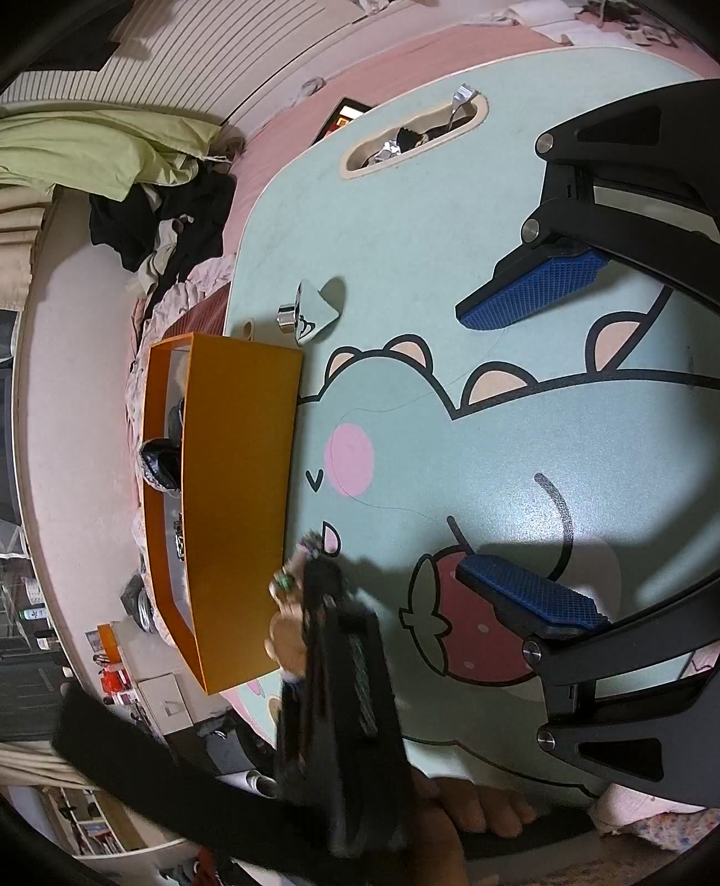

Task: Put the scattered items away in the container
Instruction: 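Hold the figurine in the left tool above the table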

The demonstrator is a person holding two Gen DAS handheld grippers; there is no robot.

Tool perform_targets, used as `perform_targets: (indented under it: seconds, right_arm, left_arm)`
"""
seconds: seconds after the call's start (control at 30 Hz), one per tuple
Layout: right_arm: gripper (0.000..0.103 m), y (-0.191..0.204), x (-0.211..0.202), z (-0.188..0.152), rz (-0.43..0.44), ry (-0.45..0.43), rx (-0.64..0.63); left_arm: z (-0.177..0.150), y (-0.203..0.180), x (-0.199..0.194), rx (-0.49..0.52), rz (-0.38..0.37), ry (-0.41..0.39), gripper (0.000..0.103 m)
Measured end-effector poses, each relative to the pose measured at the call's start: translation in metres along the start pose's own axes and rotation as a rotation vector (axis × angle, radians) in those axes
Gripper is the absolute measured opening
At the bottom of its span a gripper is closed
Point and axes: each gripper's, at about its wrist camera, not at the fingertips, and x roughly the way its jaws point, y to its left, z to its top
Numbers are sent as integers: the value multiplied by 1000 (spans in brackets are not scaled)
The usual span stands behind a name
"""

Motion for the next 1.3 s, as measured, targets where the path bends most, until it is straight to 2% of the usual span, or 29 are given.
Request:
perform_targets:
  seconds: [0.2,0.4,0.5,0.8,0.83,0.87,1.0,1.13,1.23,1.3]
  right_arm:
    - [83,0,0,0,0,0,0]
    - [83,0,-1,-1,-1,0,-2]
    - [83,0,-1,-1,-1,0,-1]
    - [83,0,-1,-1,2,-1,0]
    - [83,0,-1,-1,3,-1,0]
    - [83,0,-1,-1,6,-1,2]
    - [83,-19,-3,6,95,-5,60]
    - [83,-54,-7,18,25,-36,120]
    - [83,-69,1,28,60,16,114]
    - [83,-70,4,33,62,18,90]
  left_arm:
    - [-14,11,-25,-16,-3,-65,37]
    - [-25,7,-27,16,7,-68,38]
    - [-26,5,-26,20,10,-63,51]
    - [-22,-3,-11,44,-4,0,54]
    - [-21,-4,-10,44,-11,3,52]
    - [-20,-4,-10,45,-17,2,34]
    - [-28,-7,-18,74,-22,-23,34]
    - [-41,-2,-35,45,-33,-59,34]
    - [-49,1,-50,20,-44,-92,34]
    - [-53,1,-57,17,-45,-106,34]
